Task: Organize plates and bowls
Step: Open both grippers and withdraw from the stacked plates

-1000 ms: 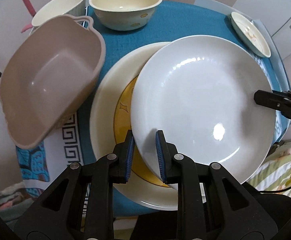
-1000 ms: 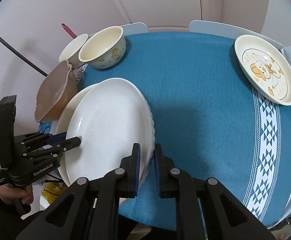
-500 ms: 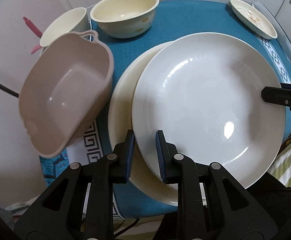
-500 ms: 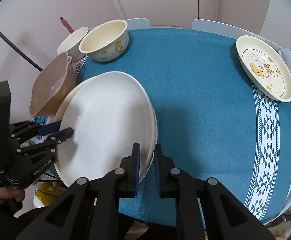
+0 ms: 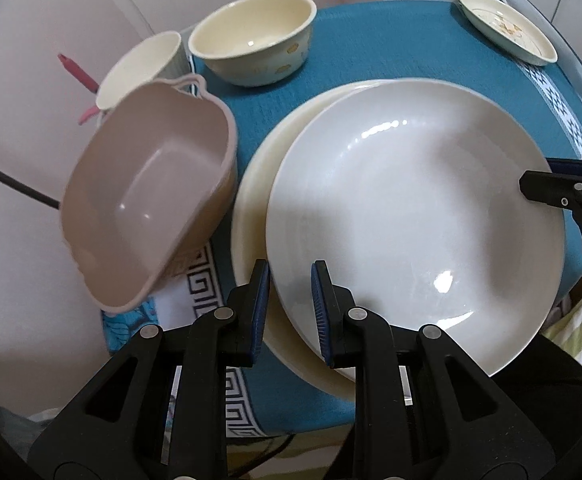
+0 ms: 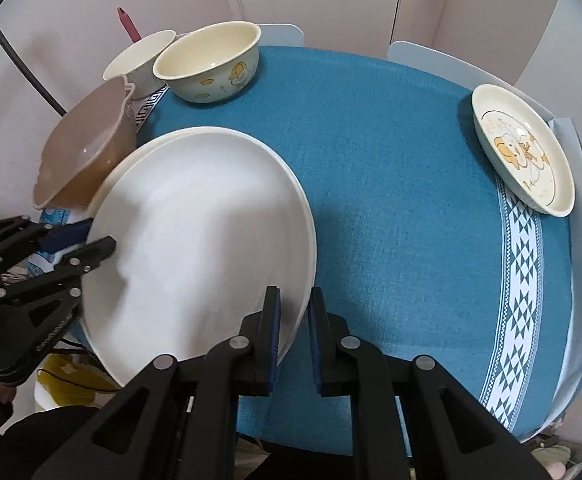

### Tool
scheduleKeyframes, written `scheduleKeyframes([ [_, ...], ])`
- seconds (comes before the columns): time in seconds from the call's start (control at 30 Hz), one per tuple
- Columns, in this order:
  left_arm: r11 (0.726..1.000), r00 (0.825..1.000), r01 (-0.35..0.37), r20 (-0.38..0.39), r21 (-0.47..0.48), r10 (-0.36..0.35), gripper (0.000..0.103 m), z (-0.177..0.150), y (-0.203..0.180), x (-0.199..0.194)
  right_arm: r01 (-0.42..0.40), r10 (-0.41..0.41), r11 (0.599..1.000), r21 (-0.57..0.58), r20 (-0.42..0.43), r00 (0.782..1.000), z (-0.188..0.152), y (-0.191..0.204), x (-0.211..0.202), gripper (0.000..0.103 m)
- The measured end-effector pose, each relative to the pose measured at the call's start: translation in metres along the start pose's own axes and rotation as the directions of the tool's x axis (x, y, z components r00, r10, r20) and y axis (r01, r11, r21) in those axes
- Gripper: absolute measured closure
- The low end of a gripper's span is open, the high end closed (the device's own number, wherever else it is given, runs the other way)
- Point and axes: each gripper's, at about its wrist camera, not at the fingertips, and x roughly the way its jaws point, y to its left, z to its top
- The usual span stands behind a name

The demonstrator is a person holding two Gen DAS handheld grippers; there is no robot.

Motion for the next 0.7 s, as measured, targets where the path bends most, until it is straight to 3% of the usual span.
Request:
scheduleKeyframes([
  [0.7, 1.000, 1.000, 0.005, 0.017, -0.028, -0.004, 0.084, -0.009, 0.014, -0.010, 0.014, -0.014, 1.000, -0.008, 0.028, 1.000, -0.007, 0.008, -0.004, 0.091],
])
